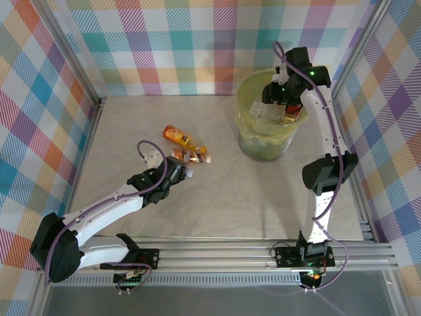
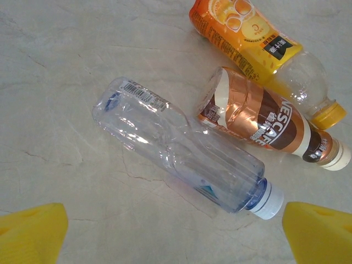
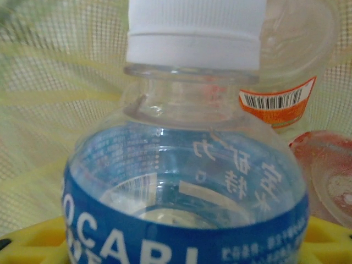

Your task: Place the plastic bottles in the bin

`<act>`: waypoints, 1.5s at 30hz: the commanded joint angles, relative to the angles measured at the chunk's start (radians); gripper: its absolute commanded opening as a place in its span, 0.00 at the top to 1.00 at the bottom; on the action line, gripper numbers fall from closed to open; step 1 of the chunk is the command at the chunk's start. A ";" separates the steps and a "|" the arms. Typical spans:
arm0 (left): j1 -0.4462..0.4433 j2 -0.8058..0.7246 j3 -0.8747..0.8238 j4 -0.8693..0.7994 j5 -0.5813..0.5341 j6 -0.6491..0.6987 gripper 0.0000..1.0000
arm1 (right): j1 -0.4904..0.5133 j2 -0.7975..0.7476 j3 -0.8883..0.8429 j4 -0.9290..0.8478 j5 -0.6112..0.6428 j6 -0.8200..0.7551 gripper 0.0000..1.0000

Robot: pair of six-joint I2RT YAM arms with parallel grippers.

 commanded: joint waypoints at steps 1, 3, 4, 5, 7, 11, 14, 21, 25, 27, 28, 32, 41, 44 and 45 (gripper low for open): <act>0.013 0.010 0.030 -0.014 -0.004 -0.007 0.00 | -0.002 -0.008 -0.019 -0.030 -0.008 -0.024 0.35; 0.013 0.014 0.030 -0.014 -0.002 -0.008 0.00 | -0.002 -0.011 -0.023 -0.033 -0.013 -0.023 0.31; 0.013 0.013 0.030 -0.014 0.000 -0.009 0.00 | -0.003 -0.013 -0.023 -0.035 -0.014 -0.024 0.28; 0.013 0.015 0.030 -0.014 0.000 -0.011 0.00 | -0.002 -0.016 -0.023 -0.036 -0.014 -0.024 0.25; 0.013 0.016 0.030 -0.015 0.001 -0.013 0.00 | -0.003 -0.020 -0.023 -0.037 -0.011 -0.025 0.20; 0.013 0.014 0.027 -0.016 0.003 -0.017 0.00 | -0.001 -0.030 -0.022 -0.042 0.004 -0.026 0.15; 0.013 0.009 0.026 -0.015 0.002 -0.018 0.00 | 0.000 -0.043 -0.027 -0.041 0.010 -0.025 0.14; 0.013 0.007 0.023 -0.015 0.004 -0.020 0.00 | 0.016 -0.074 -0.035 -0.039 0.015 -0.024 0.14; 0.013 0.006 0.022 -0.019 0.006 -0.019 0.00 | 0.021 -0.094 -0.035 -0.034 0.059 -0.017 0.13; 0.013 0.005 0.021 -0.018 0.006 -0.020 0.00 | 0.021 -0.101 -0.035 -0.029 0.107 -0.008 0.13; 0.013 0.005 0.021 -0.018 0.006 -0.021 0.00 | 0.020 -0.104 -0.035 -0.026 0.136 -0.002 0.13; 0.013 0.005 0.018 -0.014 0.007 -0.020 0.00 | 0.021 -0.100 -0.037 -0.007 0.219 0.020 0.13; 0.013 0.004 0.019 -0.021 0.007 -0.019 0.00 | 0.021 -0.038 -0.017 0.041 0.224 0.025 0.23; 0.013 -0.001 0.017 -0.026 0.002 -0.019 0.00 | 0.021 -0.027 -0.026 0.040 0.223 0.025 0.30; 0.013 -0.003 0.017 -0.027 0.001 -0.019 0.00 | 0.021 -0.028 -0.036 0.040 0.225 0.025 0.32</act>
